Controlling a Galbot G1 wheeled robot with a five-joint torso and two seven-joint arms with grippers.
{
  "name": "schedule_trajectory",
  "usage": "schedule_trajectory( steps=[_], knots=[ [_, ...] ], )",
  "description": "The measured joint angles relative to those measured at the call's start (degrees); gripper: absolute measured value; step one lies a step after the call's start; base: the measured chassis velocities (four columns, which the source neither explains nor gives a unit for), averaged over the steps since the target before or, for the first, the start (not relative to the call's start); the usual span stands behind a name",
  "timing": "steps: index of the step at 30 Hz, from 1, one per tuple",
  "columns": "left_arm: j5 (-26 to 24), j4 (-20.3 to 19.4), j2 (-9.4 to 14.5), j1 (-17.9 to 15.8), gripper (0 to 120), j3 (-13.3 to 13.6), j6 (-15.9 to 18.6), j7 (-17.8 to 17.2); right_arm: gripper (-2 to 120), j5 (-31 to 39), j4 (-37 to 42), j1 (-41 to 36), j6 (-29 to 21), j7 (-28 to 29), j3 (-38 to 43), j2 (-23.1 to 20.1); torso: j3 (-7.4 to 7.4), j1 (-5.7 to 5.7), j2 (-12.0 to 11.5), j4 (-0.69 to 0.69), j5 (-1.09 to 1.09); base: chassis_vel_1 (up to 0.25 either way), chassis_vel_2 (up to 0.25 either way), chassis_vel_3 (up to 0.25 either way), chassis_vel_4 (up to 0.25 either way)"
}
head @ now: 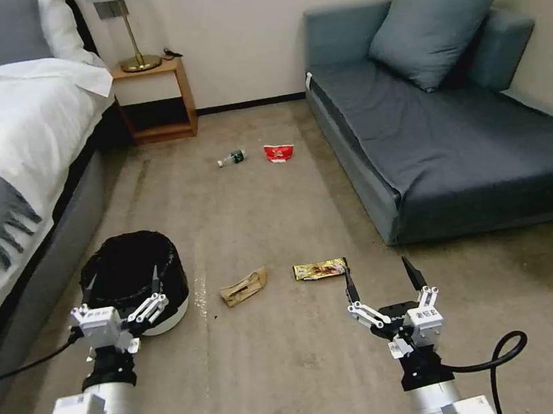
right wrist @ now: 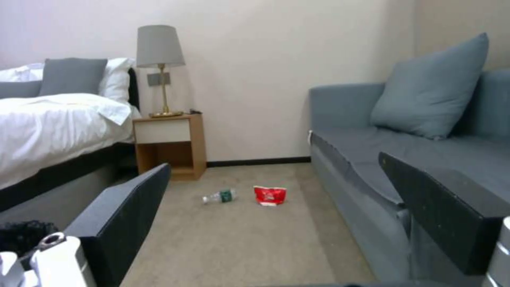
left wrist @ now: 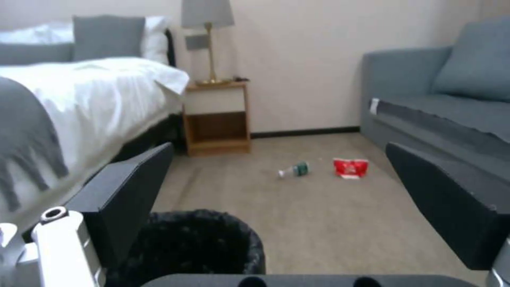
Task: Pick up the trash bin, then pick up the garbage on the floor and place it into the trash bin.
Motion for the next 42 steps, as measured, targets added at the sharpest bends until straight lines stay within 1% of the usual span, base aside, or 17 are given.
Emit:
schedule_trajectory(
  steps=[1,7,9,11,15,16,19,22,24,25,29,31,33,35,36,39,42],
  knots=[
    [-2.03,0.73,1.5,-0.98,99,-0.16,0.81,0.48,100,0.12,0.05,-0.03,0.0,0.0,0.14,-0.07,0.0,0.0,0.0,0.0,0.0,0.0,0.0,0.0,0.0],
    [-7.02,3.21,5.12,-3.61,98,-0.86,2.83,1.12,100,0.28,0.08,-0.03,0.01,0.0,0.32,-0.06,0.0,0.0,0.0,0.0,0.0,0.0,0.0,0.0,0.0],
    [-9.86,4.53,7.47,-5.59,98,-1.21,5.38,1.03,100,0.36,-0.14,0.08,0.01,0.01,0.35,0.06,0.0,0.0,0.0,0.01,0.01,0.0,0.0,0.0,0.0],
    [-10.21,4.89,8.07,-6.08,99,-1.31,5.98,1.01,100,0.4,-0.17,0.12,0.02,0.02,0.36,0.09,0.0,0.0,0.0,0.01,0.0,0.0,0.0,0.0,0.0],
    [-14.18,9.9,15.84,-10.92,98,-4.49,12.51,-0.08,100,1.13,-0.33,0.13,0.1,0.05,1.03,-0.05,0.0,0.0,0.0,0.01,0.0,0.0,0.0,0.0,0.0],
    [-14.18,9.9,15.84,-10.92,98,-4.49,12.51,-0.08,100,1.13,-0.33,0.13,0.1,0.05,1.03,-0.05,0.0,0.0,0.0,0.01,0.0,0.0,0.0,0.0,0.0],
    [-16.21,13.44,19.48,-14.19,98,-5.72,15.41,-0.29,100,1.33,-0.44,-0.01,0.37,0.04,1.16,-0.12,0.0,0.0,0.0,0.0,0.0,0.0,0.0,0.0,0.0],
    [-17.33,15.12,21.01,-15.48,98,-5.71,17.02,-0.29,100,1.35,-0.47,-0.07,0.47,0.05,1.17,-0.11,0.0,0.0,0.0,0.0,0.0,0.0,0.0,0.0,0.0],
    [-19.49,16.87,22.61,-16.84,98,-5.67,19.25,-0.09,100,1.37,-0.47,-0.16,0.53,0.05,1.18,-0.14,0.0,0.0,0.0,0.01,-0.01,0.0,0.0,0.0,0.0],
    [-21.87,19.05,24.39,-18.39,98,-5.66,21.45,0.21,100,1.44,-0.42,-0.25,0.56,0.05,1.29,-0.19,0.0,0.0,0.0,0.0,0.0,0.0,0.0,0.0,0.0],
    [-23.57,22.94,26.99,-20.23,98,-5.57,23.89,1.57,100,1.62,-0.35,-0.38,0.61,0.06,1.57,-0.28,0.0,0.0,0.0,0.0,0.0,0.0,0.0,0.0,0.0],
    [-23.57,22.94,26.99,-20.23,98,-5.57,23.89,1.57,100,1.62,-0.35,-0.38,0.61,0.06,1.57,-0.28,0.0,0.0,0.0,0.0,0.0,0.0,0.0,0.0,0.0],
    [-26.28,28.08,29.36,-22.95,98,-4.78,25.89,2.79,100,1.74,-0.33,-0.43,0.66,0.07,1.69,-0.29,0.0,0.0,0.0,0.01,0.0,0.0,0.0,0.0,0.0],
    [-27.86,31.34,30.41,-25.02,98,-3.94,26.96,3.01,100,1.75,-0.37,-0.44,0.68,0.07,1.72,-0.25,0.0,0.0,0.0,0.01,0.0,0.0,0.0,0.0,0.0],
    [-27.86,31.34,30.41,-25.02,98,-3.94,26.96,3.01,100,1.75,-0.37,-0.44,0.68,0.07,1.72,-0.25,0.0,0.0,0.0,0.01,0.0,0.0,0.0,0.0,0.0],
    [-29.44,36.26,31.9,-29.27,98,-2.33,28.34,3.41,100,1.74,-0.46,-0.43,0.68,0.08,1.75,-0.16,0.0,0.0,0.0,0.01,0.0,0.0,0.0,0.0,0.0],
    [-30.28,38.46,32.55,-31.65,98,-1.72,29.4,3.54,100,1.74,-0.46,-0.44,0.68,0.09,1.75,-0.15,0.0,0.01,0.0,0.0,0.0,0.0,0.0,0.0,0.0]
  ],
)
